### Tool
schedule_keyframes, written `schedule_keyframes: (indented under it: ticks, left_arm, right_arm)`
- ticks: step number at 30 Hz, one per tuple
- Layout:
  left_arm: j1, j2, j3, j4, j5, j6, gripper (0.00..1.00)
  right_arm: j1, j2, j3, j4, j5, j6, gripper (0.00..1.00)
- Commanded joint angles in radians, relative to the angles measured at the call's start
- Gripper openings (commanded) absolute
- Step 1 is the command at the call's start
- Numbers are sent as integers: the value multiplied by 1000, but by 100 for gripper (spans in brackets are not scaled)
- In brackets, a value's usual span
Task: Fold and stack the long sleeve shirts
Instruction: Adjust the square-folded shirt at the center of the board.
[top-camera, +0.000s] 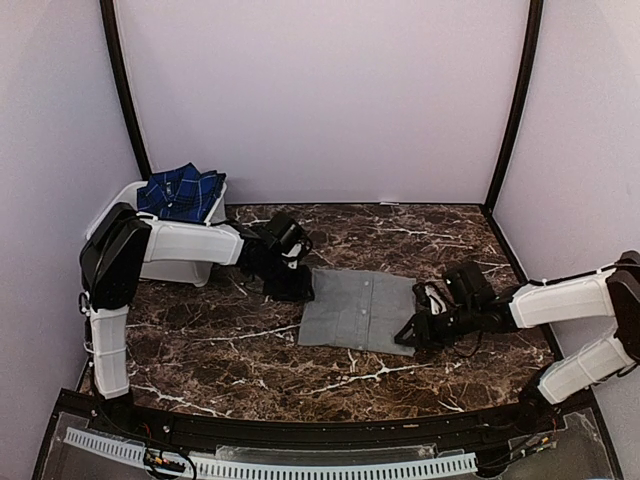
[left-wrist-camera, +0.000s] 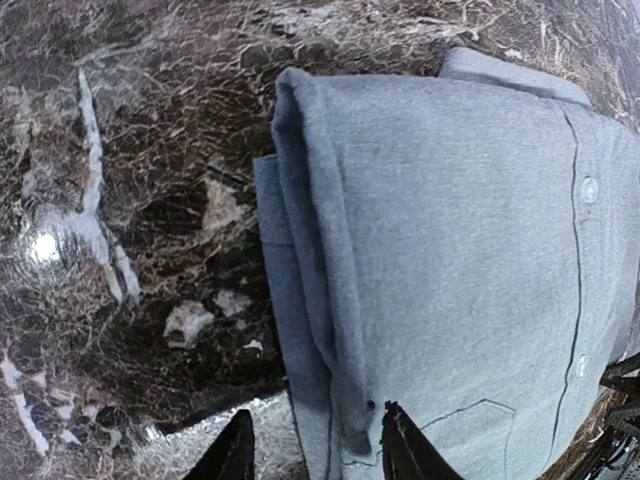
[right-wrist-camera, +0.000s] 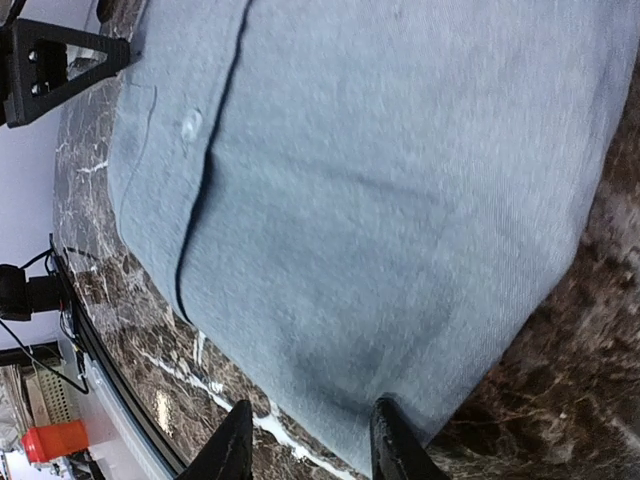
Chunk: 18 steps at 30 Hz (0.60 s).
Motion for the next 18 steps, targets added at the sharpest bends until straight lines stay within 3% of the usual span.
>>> schedule_keyframes:
  ticks: [1, 7, 18]
  left_arm:
    - [-3, 13, 33, -25, 4, -8, 43]
    - [-12, 29, 12, -32, 43, -30, 45]
    - [-62, 60, -37, -91, 20, -101, 46]
  right_arm:
    - [28, -2, -74, 102, -11, 46, 37]
    - [31, -50, -99, 61, 17, 43, 36]
    - [31, -200, 32, -141, 163, 13, 37]
